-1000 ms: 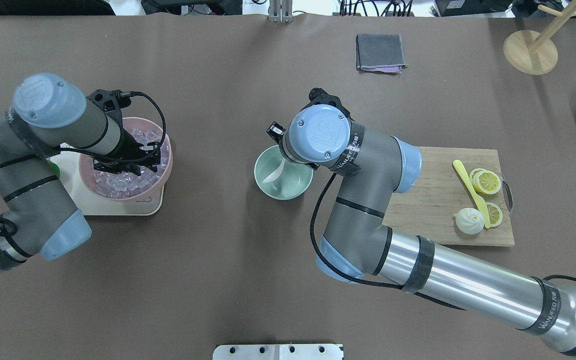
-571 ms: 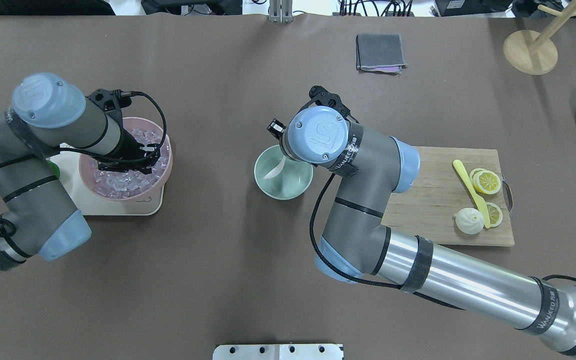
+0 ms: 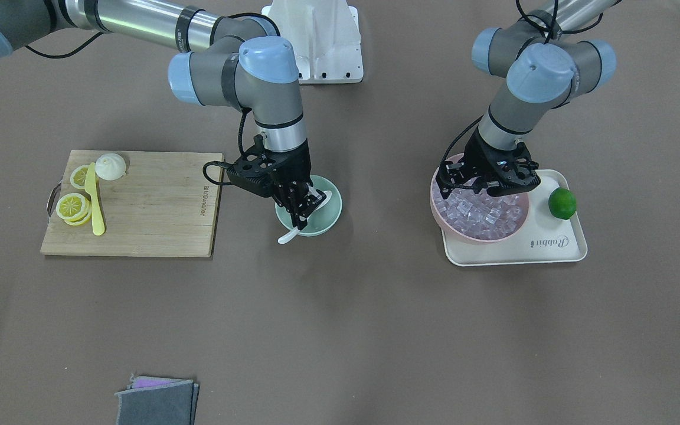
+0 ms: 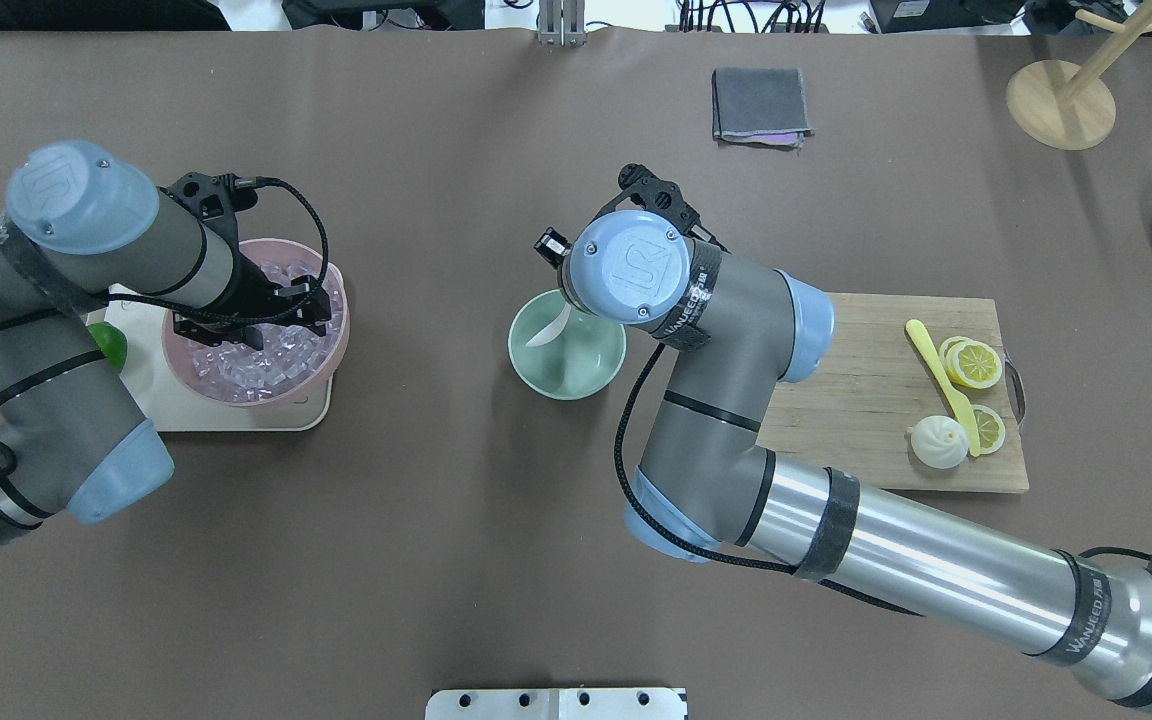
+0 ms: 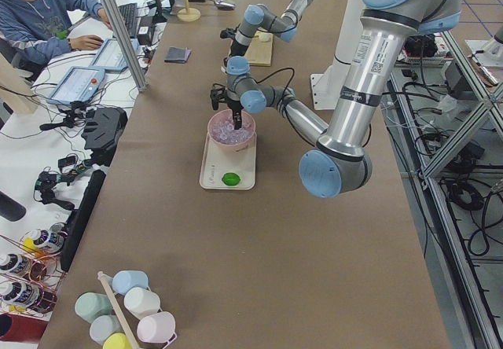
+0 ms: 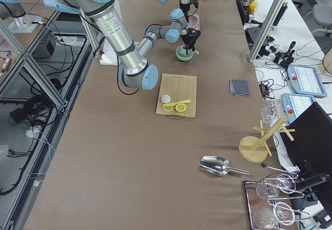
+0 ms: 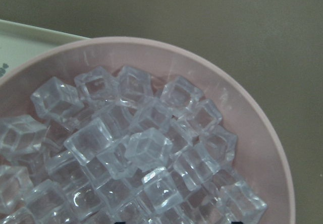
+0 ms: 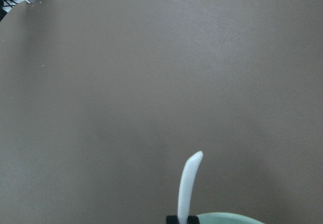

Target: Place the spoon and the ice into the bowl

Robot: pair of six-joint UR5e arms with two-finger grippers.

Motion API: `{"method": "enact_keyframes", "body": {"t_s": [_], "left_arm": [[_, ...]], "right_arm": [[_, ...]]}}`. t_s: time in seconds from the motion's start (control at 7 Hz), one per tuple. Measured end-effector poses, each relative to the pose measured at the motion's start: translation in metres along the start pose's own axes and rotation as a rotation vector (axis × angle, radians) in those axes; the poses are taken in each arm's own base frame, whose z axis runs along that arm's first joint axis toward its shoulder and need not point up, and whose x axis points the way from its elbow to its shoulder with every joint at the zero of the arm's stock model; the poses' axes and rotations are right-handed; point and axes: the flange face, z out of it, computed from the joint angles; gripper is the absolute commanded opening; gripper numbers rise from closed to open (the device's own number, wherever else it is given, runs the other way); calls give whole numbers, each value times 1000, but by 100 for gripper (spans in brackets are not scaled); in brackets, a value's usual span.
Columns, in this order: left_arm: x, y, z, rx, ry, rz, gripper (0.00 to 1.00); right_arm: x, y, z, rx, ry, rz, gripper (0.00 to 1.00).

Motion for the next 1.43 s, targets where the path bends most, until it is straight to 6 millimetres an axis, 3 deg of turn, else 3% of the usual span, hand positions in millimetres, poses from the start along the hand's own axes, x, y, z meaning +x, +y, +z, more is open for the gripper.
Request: {"method": "enact_keyframes", "body": {"t_s": [0.14, 0.43, 0.71, 0.86, 1.0, 1.14, 1.43], "left_arm": [[-2, -2, 4, -2, -8, -2, 72], [-3, -5, 10, -5, -18, -6, 39], [-4, -7, 9, -3, -19, -8, 36], [-5, -11, 7, 3, -18, -10, 15], [-8, -15, 3, 10, -17, -6, 7], [-9, -19, 1, 15, -16, 2, 0], [-10, -20, 0, 18, -16, 7, 0]], "right_arm": [[-7, 1, 5, 16, 2, 7, 99], [-21, -1, 2, 25, -7, 10, 100], [-26, -19, -11, 6, -15, -6, 100], [-19, -31, -20, -8, -20, -10, 100], [-8, -39, -28, -19, -29, -15, 100], [-2, -43, -34, -26, -34, -17, 100], [1, -47, -40, -28, -32, -19, 100]]}}
